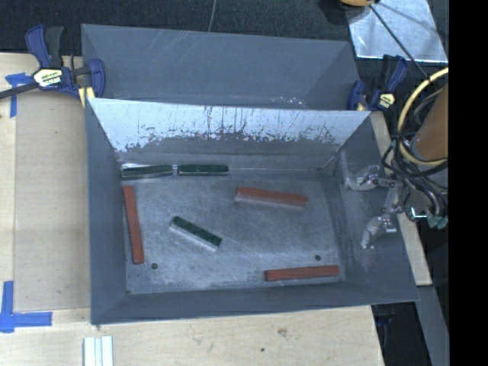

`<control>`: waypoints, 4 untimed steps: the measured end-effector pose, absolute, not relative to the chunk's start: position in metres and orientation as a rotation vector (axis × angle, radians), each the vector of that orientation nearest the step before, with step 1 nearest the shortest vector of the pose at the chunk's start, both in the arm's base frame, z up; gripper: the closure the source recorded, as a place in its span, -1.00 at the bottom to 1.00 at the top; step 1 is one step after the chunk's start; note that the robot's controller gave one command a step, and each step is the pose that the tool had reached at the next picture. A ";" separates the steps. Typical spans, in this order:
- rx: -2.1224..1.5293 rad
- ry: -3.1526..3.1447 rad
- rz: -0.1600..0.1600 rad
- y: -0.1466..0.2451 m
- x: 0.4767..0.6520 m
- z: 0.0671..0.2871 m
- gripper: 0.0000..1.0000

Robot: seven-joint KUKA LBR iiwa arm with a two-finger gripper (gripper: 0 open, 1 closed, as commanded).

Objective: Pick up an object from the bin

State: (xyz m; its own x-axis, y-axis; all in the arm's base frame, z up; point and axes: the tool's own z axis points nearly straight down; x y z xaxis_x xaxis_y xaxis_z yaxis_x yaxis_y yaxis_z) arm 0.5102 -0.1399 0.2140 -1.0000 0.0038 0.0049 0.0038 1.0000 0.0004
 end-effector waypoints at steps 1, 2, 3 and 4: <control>-0.001 -3.145 0.002 -0.139 0.512 0.218 -1.00; -0.024 -3.150 0.004 -0.116 0.495 0.162 -1.00; 0.215 -3.137 0.001 -0.065 0.510 0.135 -1.00; 0.105 -3.145 0.000 -0.047 0.500 0.100 -1.00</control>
Offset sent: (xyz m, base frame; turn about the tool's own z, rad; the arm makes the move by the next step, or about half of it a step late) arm -0.0255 0.0365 -0.0813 0.0164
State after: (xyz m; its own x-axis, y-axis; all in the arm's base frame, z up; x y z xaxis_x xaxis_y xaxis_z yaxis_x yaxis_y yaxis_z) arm 0.5003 -0.0470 0.0995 -0.9978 -0.0665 -0.0052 -0.0665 0.9978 0.0001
